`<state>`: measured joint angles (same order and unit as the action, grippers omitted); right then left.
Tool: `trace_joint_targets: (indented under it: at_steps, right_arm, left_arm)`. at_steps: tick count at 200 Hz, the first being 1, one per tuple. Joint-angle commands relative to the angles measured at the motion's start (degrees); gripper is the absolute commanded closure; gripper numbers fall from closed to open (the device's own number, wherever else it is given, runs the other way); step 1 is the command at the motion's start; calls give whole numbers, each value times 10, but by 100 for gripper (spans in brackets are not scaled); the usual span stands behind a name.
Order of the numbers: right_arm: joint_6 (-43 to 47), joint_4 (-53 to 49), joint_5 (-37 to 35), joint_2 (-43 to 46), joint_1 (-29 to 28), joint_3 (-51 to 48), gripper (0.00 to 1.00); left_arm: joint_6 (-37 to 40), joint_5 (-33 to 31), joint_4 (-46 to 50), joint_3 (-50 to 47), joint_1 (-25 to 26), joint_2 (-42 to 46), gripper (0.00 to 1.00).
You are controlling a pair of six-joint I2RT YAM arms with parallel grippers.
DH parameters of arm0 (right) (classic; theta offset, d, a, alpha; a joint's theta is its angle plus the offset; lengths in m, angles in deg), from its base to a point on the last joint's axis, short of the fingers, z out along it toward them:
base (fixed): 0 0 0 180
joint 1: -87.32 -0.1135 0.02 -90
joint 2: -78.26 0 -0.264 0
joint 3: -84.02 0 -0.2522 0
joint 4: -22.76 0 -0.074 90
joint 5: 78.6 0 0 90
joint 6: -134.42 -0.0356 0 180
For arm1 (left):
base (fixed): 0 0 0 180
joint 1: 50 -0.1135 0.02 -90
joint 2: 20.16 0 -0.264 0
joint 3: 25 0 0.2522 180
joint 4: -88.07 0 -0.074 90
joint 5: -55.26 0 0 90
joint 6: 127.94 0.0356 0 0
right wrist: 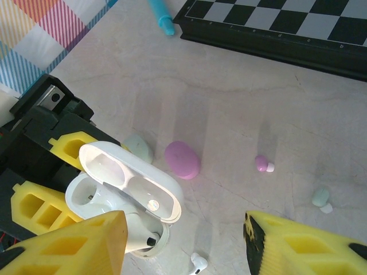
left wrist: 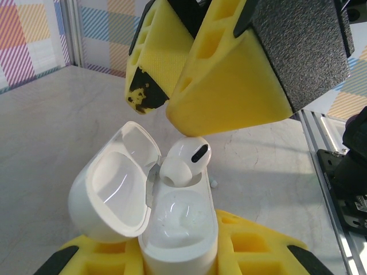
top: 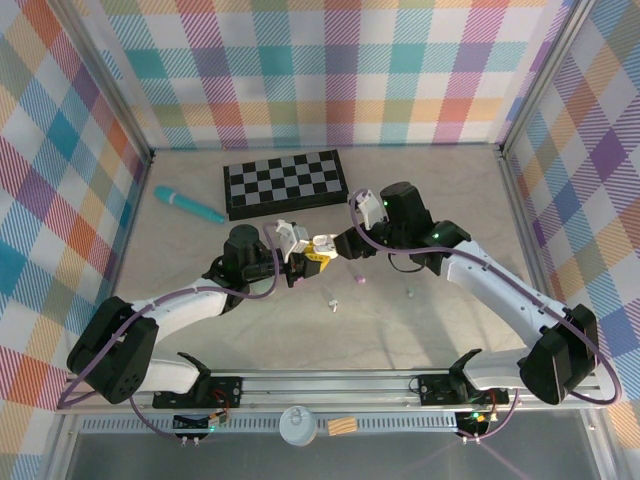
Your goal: Insert wireless bluetooth earbuds into charging case
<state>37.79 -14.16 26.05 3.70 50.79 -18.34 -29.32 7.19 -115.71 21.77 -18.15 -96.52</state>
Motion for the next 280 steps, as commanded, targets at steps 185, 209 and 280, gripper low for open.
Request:
trace_joint_targets:
  at_steps: [185,209,280]
  right_arm:
    - [36,-60,-17,-16,-12,34,62]
    - [44,-64,-26,-16,-12,35,62]
    - [-2,-21,27,15,-10,40,56]
  left_arm:
    - [7,8,-25,6,-2,27,99]
    - [7,7,-25,2,-4,33,99]
    - [13,7,-24,-3,-7,33,98]
